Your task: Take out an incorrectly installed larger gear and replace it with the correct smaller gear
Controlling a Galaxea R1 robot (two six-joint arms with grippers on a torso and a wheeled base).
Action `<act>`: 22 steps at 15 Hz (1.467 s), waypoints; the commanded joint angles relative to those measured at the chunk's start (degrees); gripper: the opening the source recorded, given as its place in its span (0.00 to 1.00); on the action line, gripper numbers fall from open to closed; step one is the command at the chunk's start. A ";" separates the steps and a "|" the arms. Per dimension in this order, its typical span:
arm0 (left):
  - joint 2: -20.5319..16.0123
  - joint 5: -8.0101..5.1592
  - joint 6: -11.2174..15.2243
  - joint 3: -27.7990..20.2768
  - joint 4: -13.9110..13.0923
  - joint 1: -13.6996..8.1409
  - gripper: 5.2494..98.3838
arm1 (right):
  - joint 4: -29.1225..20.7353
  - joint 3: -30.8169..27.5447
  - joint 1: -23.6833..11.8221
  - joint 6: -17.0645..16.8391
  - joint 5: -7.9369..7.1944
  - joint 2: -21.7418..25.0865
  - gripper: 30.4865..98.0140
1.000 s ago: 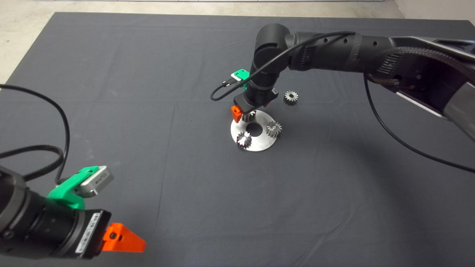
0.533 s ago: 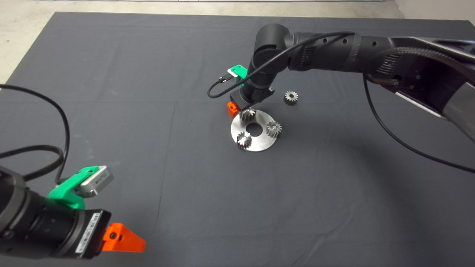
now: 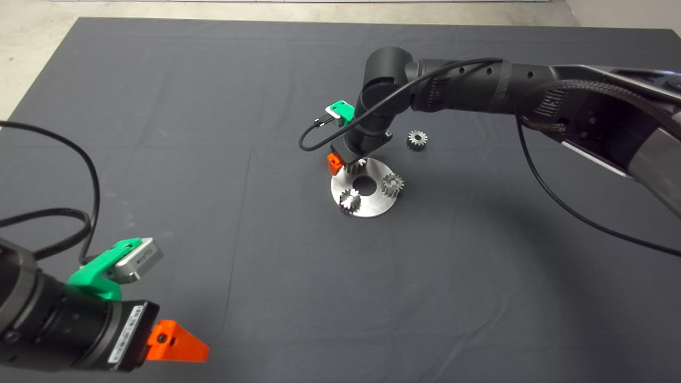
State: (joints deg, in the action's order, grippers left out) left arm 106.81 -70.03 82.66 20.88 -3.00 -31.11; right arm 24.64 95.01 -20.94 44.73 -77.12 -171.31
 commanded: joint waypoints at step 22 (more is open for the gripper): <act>-0.15 0.07 -0.05 -0.68 0.10 -0.09 1.00 | 2.96 -0.46 -0.51 -0.34 -2.95 -0.04 0.61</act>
State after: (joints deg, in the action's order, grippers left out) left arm 106.81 -70.03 82.67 20.88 -3.00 -31.11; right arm 25.85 95.06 -19.88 44.59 -79.63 -171.26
